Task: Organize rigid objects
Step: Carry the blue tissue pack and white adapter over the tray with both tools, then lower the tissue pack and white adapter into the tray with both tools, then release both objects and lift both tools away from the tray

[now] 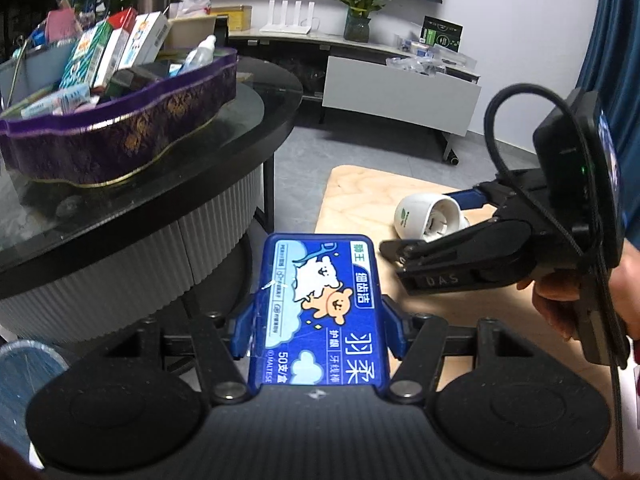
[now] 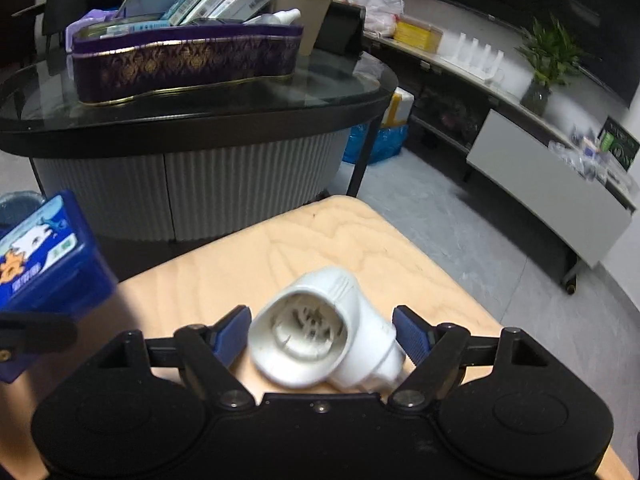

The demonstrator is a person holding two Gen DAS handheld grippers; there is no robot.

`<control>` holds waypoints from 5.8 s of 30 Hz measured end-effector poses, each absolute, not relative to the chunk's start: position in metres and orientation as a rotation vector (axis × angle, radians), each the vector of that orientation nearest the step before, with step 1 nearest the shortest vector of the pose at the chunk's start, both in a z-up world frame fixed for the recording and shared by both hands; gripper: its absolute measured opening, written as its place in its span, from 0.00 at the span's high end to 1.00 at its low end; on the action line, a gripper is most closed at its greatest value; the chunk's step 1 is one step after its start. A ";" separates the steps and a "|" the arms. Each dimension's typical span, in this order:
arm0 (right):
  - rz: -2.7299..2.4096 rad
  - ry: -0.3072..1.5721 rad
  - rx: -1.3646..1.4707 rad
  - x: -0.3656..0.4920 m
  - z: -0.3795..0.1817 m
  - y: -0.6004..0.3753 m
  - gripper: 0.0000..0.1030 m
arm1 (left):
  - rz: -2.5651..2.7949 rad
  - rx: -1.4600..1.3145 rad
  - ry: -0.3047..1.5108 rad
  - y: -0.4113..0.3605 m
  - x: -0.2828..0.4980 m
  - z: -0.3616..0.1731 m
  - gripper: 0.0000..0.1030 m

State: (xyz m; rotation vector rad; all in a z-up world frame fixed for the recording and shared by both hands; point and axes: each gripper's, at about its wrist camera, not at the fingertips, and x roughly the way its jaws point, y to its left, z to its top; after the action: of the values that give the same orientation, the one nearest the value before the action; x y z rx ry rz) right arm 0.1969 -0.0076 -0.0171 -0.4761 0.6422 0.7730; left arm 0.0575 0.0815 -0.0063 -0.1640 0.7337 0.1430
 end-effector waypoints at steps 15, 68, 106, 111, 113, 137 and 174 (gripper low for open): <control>0.642 0.672 -0.201 0.177 0.019 -0.078 0.20 | 0.092 -0.143 0.714 0.063 0.056 0.001 0.39; -0.001 0.678 0.138 -0.015 0.088 -0.361 0.20 | -0.354 0.006 0.709 -0.156 0.026 0.044 0.39; 0.003 0.733 0.143 0.014 0.071 -0.371 0.20 | -0.374 0.004 0.752 -0.169 0.042 0.028 0.39; 0.005 0.740 0.134 0.020 0.069 -0.371 0.19 | -0.372 0.006 0.755 -0.173 0.044 0.026 0.39; 0.007 0.743 0.132 0.023 0.068 -0.371 0.19 | -0.371 0.006 0.757 -0.173 0.045 0.025 0.39; 0.032 0.738 0.151 0.044 0.059 -0.374 0.19 | -0.369 -0.008 0.818 -0.180 0.070 0.007 0.39; -0.031 0.686 0.168 -0.148 0.080 -0.377 0.16 | -0.227 0.118 0.790 -0.166 -0.073 0.041 0.00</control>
State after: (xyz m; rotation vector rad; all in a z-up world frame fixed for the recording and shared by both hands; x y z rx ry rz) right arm -0.1481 -0.3772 0.0802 0.1682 0.6864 -0.0305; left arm -0.0732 -0.1656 0.0412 0.1185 0.7904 -0.2269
